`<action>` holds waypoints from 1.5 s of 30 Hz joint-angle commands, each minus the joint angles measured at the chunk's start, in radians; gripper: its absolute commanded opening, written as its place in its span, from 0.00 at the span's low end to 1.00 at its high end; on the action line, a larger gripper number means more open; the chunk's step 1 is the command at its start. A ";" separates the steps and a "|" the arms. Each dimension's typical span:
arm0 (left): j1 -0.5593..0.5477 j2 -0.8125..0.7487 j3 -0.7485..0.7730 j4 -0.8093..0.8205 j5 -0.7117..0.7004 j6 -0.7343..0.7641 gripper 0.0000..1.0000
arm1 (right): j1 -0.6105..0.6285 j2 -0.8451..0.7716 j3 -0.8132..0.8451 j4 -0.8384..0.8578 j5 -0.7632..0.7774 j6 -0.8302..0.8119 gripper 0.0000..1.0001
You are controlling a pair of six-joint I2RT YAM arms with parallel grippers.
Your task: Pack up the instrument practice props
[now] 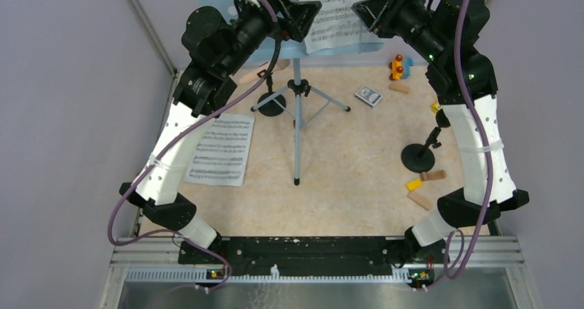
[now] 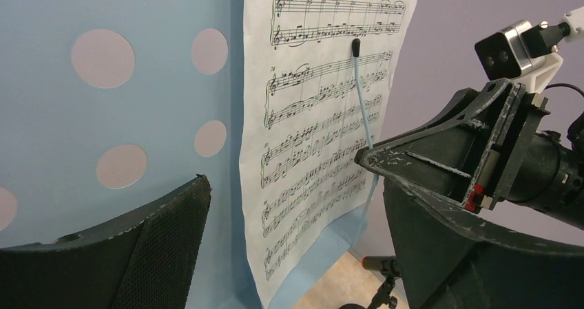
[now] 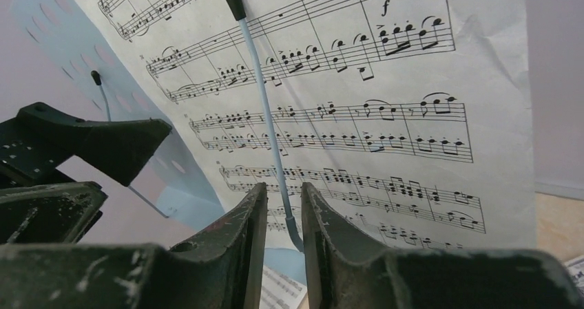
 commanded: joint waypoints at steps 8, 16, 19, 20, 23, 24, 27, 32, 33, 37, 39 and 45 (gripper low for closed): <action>0.001 0.050 0.029 0.054 0.028 -0.002 0.98 | -0.012 0.010 0.018 0.059 -0.066 -0.035 0.00; 0.003 0.084 0.043 0.069 0.036 -0.014 0.89 | -0.013 -0.020 -0.027 0.081 -0.060 -0.071 0.00; 0.002 0.093 0.045 0.071 0.045 -0.016 0.82 | -0.013 -0.022 -0.031 0.081 -0.066 -0.074 0.00; 0.003 0.095 0.046 0.073 0.048 -0.016 0.81 | -0.013 -0.022 -0.033 0.081 -0.066 -0.075 0.00; 0.002 0.103 0.046 0.073 0.058 -0.016 0.73 | -0.014 -0.023 -0.036 0.081 -0.069 -0.079 0.00; 0.003 0.104 0.046 0.074 0.062 -0.015 0.70 | -0.013 -0.024 -0.037 0.083 -0.071 -0.080 0.00; 0.003 0.105 0.045 0.079 0.077 -0.015 0.59 | -0.014 -0.025 -0.037 0.085 -0.071 -0.080 0.00; 0.003 0.103 0.043 0.097 0.095 -0.018 0.37 | -0.013 -0.033 -0.057 0.092 -0.075 -0.079 0.00; 0.003 0.101 0.043 0.099 0.098 -0.019 0.33 | -0.014 -0.036 -0.064 0.096 -0.074 -0.078 0.00; 0.003 0.098 0.041 0.103 0.096 -0.022 0.17 | -0.014 -0.043 -0.083 0.104 -0.072 -0.079 0.00; 0.002 0.094 0.037 0.105 0.092 -0.022 0.06 | -0.012 -0.045 -0.083 0.102 -0.072 -0.084 0.00; 0.003 0.074 0.027 0.095 0.056 -0.007 0.00 | -0.014 -0.057 -0.100 0.124 -0.054 -0.117 0.00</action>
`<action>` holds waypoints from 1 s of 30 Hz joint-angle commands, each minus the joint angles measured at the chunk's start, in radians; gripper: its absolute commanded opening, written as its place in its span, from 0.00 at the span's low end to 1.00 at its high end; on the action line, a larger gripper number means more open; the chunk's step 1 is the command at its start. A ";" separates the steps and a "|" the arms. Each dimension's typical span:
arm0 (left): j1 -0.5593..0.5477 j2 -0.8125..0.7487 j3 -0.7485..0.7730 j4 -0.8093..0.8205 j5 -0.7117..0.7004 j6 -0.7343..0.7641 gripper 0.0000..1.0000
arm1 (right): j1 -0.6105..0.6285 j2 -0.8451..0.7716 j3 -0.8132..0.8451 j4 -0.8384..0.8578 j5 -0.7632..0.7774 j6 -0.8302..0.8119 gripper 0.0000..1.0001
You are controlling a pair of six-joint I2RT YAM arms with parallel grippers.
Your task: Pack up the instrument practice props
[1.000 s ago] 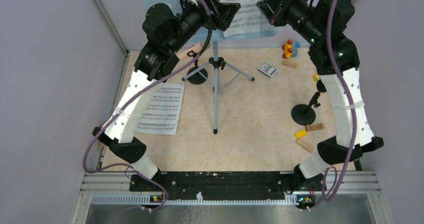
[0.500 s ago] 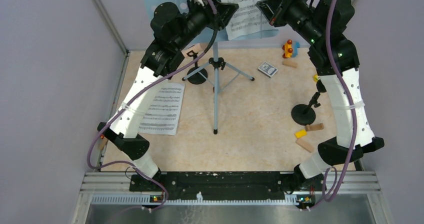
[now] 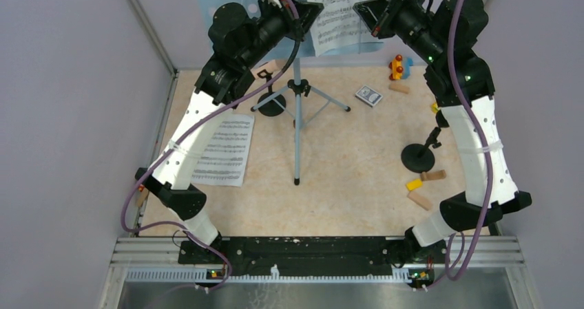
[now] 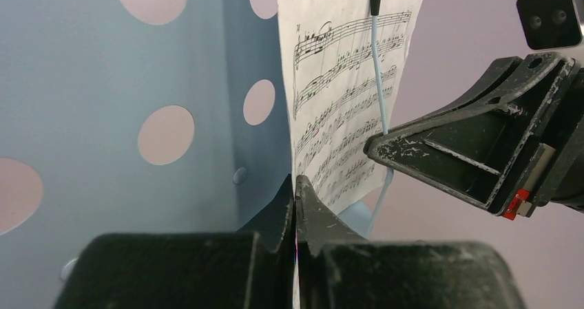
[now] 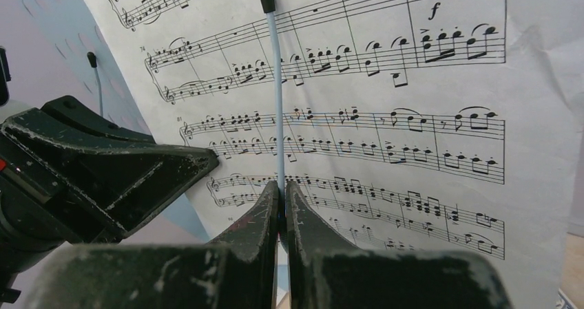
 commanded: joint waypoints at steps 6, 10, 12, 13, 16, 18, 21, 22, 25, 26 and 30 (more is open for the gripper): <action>0.005 -0.075 -0.026 0.032 -0.085 0.044 0.00 | -0.003 -0.095 -0.151 0.172 0.009 -0.071 0.00; 0.012 -0.104 -0.052 0.029 -0.105 0.048 0.00 | -0.004 -0.132 -0.224 0.236 0.030 -0.083 0.00; 0.017 -0.113 -0.060 0.028 -0.107 0.048 0.00 | -0.003 -0.131 -0.230 0.244 0.027 -0.085 0.00; 0.018 -0.117 -0.062 0.026 -0.108 0.048 0.00 | -0.003 -0.132 -0.234 0.251 0.025 -0.086 0.00; 0.020 -0.132 -0.068 0.016 -0.116 0.053 0.00 | -0.004 -0.140 -0.252 0.268 0.027 -0.085 0.00; 0.022 -0.149 -0.076 0.008 -0.128 0.060 0.00 | -0.004 -0.143 -0.257 0.274 0.032 -0.085 0.00; 0.025 -0.187 -0.102 -0.007 -0.152 0.076 0.00 | -0.004 -0.142 -0.258 0.276 0.038 -0.084 0.00; 0.025 -0.203 -0.111 -0.014 -0.160 0.084 0.00 | -0.004 -0.142 -0.258 0.275 0.038 -0.084 0.00; 0.025 -0.284 -0.160 -0.041 -0.226 0.120 0.00 | -0.004 -0.144 -0.266 0.279 0.036 -0.083 0.00; 0.025 -0.321 -0.194 -0.040 -0.256 0.128 0.00 | -0.003 -0.147 -0.272 0.282 0.036 -0.084 0.00; 0.027 -0.493 -0.340 -0.024 -0.348 0.164 0.00 | -0.003 -0.151 -0.289 0.292 0.037 -0.089 0.00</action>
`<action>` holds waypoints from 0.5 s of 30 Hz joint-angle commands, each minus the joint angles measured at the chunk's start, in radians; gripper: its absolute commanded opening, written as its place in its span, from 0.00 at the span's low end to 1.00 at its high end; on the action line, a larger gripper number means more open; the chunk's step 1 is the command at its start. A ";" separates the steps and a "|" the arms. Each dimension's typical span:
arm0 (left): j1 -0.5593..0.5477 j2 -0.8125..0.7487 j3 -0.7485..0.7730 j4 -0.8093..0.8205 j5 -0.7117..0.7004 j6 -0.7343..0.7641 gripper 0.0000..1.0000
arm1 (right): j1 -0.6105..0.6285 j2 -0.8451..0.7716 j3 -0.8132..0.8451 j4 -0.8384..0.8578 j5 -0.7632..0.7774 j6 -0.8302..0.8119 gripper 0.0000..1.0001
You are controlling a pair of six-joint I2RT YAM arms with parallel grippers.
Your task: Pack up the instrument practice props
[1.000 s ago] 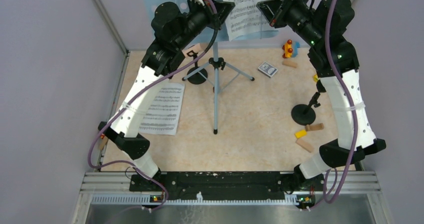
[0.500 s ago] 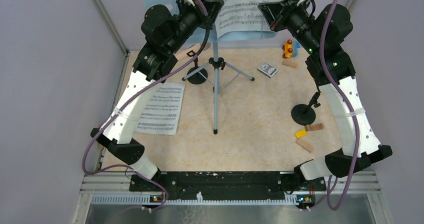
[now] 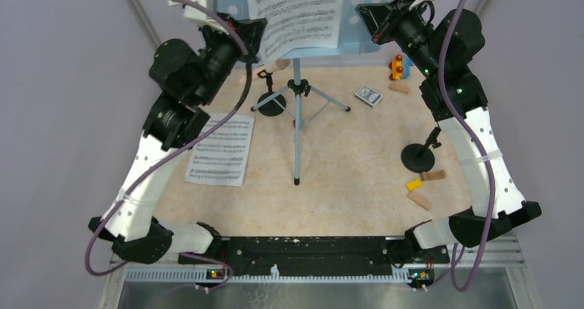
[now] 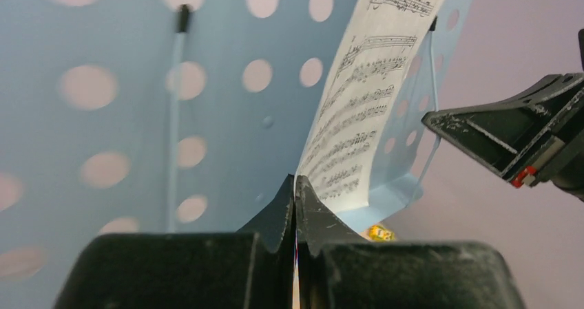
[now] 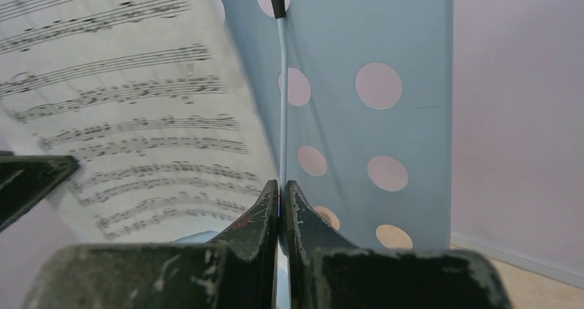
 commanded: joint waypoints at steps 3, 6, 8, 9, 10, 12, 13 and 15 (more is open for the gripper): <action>0.005 -0.267 -0.119 -0.022 -0.180 0.077 0.00 | -0.004 -0.031 -0.012 0.006 0.018 -0.027 0.00; 0.006 -0.348 -0.157 -0.117 -0.238 0.080 0.00 | -0.003 -0.029 -0.008 0.001 0.019 -0.024 0.00; 0.005 -0.400 -0.187 -0.180 -0.271 0.066 0.00 | -0.004 -0.029 -0.007 -0.005 0.020 -0.019 0.00; 0.005 -0.426 -0.204 -0.212 -0.305 0.054 0.00 | -0.003 -0.029 -0.006 -0.006 0.022 -0.018 0.01; 0.005 -0.458 -0.227 -0.238 -0.329 0.039 0.00 | -0.004 -0.031 -0.008 -0.010 0.025 -0.017 0.05; 0.005 -0.518 -0.274 -0.286 -0.374 0.004 0.00 | -0.004 -0.038 -0.017 -0.012 0.037 -0.017 0.09; 0.004 -0.549 -0.300 -0.309 -0.392 -0.020 0.00 | -0.003 -0.044 -0.026 -0.011 0.042 -0.017 0.11; 0.004 -0.621 -0.349 -0.354 -0.430 -0.071 0.00 | -0.004 -0.061 -0.049 -0.002 0.050 -0.020 0.16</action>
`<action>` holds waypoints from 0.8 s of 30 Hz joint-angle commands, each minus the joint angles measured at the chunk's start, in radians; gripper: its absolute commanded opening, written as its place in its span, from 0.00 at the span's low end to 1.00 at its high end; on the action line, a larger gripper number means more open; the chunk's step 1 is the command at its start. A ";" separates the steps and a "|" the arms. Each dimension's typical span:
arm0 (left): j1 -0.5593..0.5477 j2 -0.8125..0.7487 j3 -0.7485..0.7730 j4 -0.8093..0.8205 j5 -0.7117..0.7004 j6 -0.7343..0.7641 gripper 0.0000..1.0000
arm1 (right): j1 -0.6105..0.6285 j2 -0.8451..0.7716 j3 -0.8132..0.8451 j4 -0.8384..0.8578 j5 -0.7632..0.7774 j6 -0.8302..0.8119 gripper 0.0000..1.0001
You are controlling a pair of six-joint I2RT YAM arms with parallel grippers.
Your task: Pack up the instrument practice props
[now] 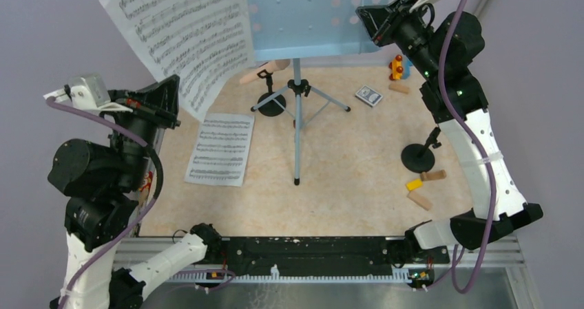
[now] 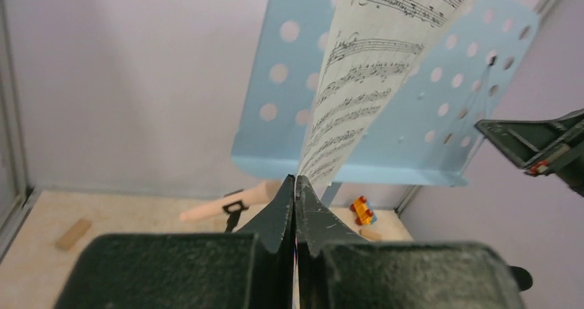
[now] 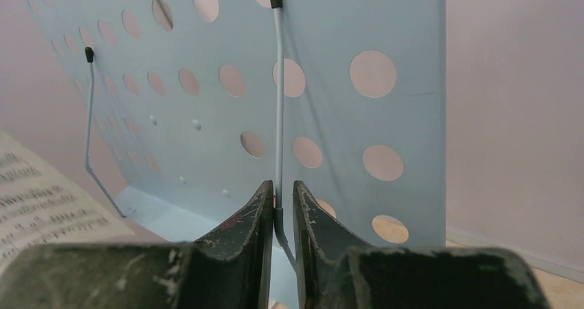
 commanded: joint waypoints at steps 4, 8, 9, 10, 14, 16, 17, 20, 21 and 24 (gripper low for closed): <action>0.002 -0.186 -0.185 -0.244 -0.182 -0.206 0.00 | -0.003 -0.094 -0.086 0.004 0.050 -0.034 0.31; 0.002 -0.278 -0.288 -0.328 -0.238 -0.319 0.00 | -0.003 -0.150 -0.166 0.010 0.064 -0.040 0.47; 0.002 -0.301 -0.312 -0.348 -0.241 -0.343 0.00 | -0.003 -0.167 -0.190 0.013 0.067 -0.041 0.48; 0.003 -0.316 -0.341 -0.367 -0.243 -0.373 0.00 | -0.004 -0.187 -0.213 0.013 0.069 -0.041 0.50; 0.002 -0.379 -0.491 -0.424 -0.221 -0.503 0.00 | -0.003 -0.306 -0.341 0.013 0.083 -0.037 0.51; 0.002 -0.410 -0.585 -0.426 -0.207 -0.558 0.00 | -0.003 -0.378 -0.429 0.032 0.085 -0.027 0.51; 0.001 -0.419 -0.630 -0.427 -0.204 -0.583 0.00 | -0.004 -0.407 -0.464 0.035 0.084 -0.021 0.51; -0.001 -0.408 -0.739 -0.427 -0.196 -0.646 0.00 | -0.003 -0.482 -0.549 0.000 0.081 -0.016 0.51; 0.000 -0.394 -0.769 -0.416 -0.187 -0.656 0.00 | -0.003 -0.504 -0.573 -0.017 0.079 -0.015 0.51; -0.001 -0.328 -0.836 -0.367 -0.156 -0.659 0.00 | -0.003 -0.563 -0.639 -0.068 0.073 -0.014 0.51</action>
